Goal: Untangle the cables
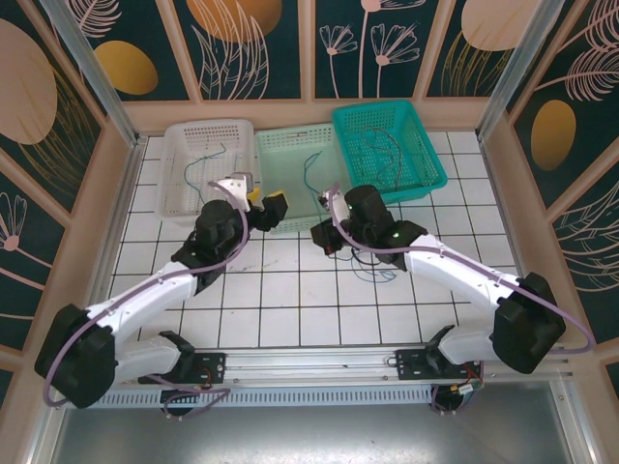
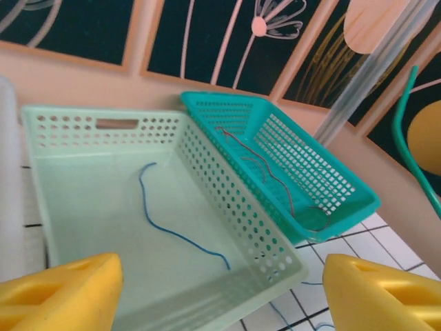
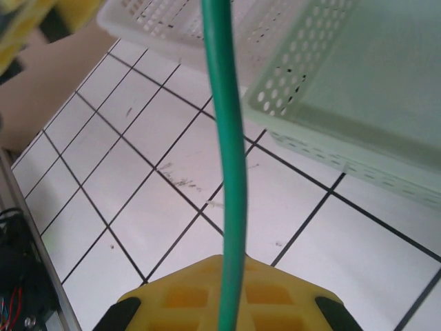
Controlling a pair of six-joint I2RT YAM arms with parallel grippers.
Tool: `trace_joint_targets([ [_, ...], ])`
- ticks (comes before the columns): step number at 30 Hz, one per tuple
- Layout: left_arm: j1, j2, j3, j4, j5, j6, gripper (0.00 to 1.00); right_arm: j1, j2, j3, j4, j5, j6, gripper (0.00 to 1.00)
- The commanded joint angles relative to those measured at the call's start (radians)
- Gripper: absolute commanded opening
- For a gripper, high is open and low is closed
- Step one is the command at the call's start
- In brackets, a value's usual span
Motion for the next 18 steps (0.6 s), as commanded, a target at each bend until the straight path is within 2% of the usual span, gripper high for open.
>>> trace_joint_targets([
  [1,-0.003,0.043,0.043,0.141,0.156,-0.115,0.75,0.011,0.006,-0.016,0.037,0.001,-0.058,0.00],
  [8,-0.001,0.143,0.076,0.277,0.361,-0.213,0.67,0.021,0.004,-0.032,0.084,0.026,-0.077,0.00],
  [18,-0.003,0.264,0.115,0.345,0.532,-0.273,0.58,0.021,0.037,-0.015,0.108,0.005,-0.079,0.00],
])
